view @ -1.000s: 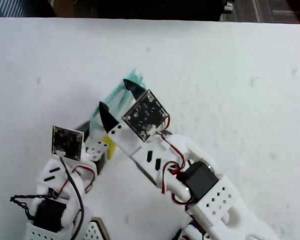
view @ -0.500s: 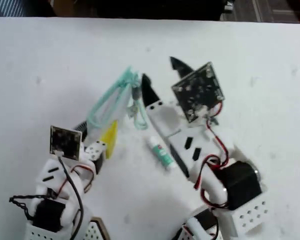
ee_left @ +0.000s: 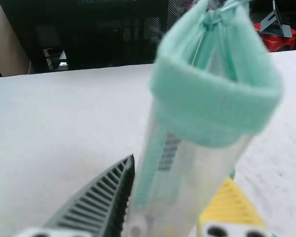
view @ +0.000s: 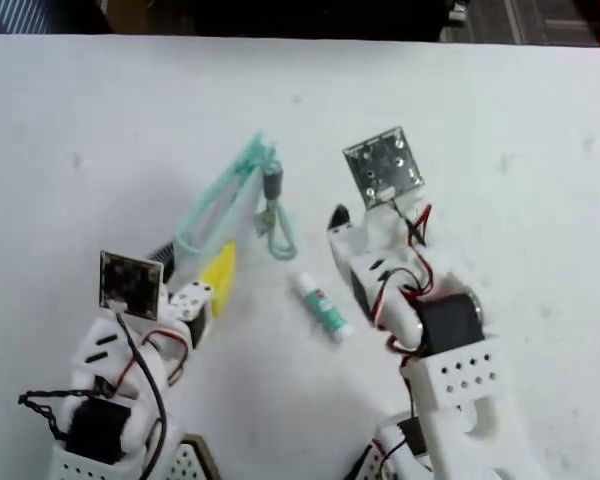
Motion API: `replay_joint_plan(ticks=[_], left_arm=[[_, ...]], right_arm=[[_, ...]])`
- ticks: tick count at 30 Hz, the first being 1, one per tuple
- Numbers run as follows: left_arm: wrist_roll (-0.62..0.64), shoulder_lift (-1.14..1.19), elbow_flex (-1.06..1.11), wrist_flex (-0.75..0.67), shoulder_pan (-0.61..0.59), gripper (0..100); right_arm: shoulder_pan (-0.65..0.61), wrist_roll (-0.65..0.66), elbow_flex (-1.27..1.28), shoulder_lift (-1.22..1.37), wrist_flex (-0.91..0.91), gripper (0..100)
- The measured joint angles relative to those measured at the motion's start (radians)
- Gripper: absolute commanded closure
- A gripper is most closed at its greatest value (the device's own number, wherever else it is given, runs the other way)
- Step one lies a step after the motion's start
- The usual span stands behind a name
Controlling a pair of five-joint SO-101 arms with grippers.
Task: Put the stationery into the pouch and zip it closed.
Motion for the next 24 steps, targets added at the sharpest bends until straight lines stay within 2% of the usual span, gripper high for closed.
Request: replay_joint_plan(ticks=[9, 15, 20, 24], left_arm=[[0.000, 0.000, 0.000, 0.000, -0.040, 79], [0.000, 0.000, 0.000, 0.000, -0.040, 79], [0.000, 0.000, 0.000, 0.000, -0.044, 79], [0.000, 0.000, 0.000, 0.000, -0.044, 79]], right_arm=[[-0.005, 0.000, 0.068, 0.000, -0.044, 80.3], [-0.011, 0.025, 0.049, 0.014, -0.041, 90.4], [-0.087, 0.081, -0.037, 0.172, 0.011, 90.6], [-0.086, 0.091, -0.124, 0.377, 0.071, 90.6]])
